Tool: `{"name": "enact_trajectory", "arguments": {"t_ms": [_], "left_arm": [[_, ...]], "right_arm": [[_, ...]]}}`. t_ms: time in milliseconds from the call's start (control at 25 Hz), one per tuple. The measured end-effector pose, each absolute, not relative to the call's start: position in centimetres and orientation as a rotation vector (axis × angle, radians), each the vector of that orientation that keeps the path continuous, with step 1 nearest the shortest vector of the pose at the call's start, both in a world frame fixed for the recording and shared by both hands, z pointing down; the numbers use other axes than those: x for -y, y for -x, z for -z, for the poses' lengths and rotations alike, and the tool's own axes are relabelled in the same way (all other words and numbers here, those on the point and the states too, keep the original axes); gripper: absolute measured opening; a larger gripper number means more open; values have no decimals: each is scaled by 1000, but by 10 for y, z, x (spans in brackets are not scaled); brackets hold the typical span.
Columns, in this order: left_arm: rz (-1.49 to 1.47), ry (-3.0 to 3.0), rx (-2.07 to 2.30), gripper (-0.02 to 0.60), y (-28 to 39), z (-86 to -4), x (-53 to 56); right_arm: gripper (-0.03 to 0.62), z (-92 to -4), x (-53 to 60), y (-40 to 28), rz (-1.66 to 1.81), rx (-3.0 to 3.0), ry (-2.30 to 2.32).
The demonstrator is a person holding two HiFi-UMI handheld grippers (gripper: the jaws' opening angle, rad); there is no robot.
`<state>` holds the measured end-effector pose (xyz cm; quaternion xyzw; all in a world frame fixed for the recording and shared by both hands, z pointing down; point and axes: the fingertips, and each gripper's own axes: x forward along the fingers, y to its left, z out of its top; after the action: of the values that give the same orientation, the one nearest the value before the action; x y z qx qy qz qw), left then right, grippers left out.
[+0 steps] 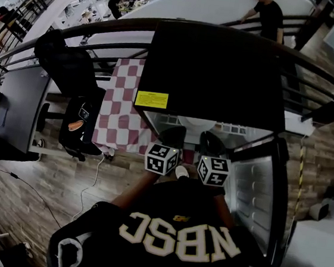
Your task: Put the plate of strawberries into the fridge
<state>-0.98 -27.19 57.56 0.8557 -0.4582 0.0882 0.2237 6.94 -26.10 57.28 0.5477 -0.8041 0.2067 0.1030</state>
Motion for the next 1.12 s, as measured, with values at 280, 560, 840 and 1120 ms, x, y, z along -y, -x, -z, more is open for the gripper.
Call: {"name": "enact_trajectory", "arguments": {"t_ms": [280, 560, 840, 1120], "left_arm": [[-261, -2358, 1283, 17, 5, -576, 289], [-262, -2345, 1293, 17, 2, -574, 300], [-273, -2335, 1307, 17, -1, -578, 304], [-262, -2315, 1329, 17, 2, -577, 296]], "right_arm": [[61, -572, 279, -70, -613, 2390, -1602], [61, -572, 293, -69, -613, 2405, -1585], [61, -572, 300, -69, -611, 2413, -1571], [61, -572, 294, -65, -615, 2414, -1553]]}}
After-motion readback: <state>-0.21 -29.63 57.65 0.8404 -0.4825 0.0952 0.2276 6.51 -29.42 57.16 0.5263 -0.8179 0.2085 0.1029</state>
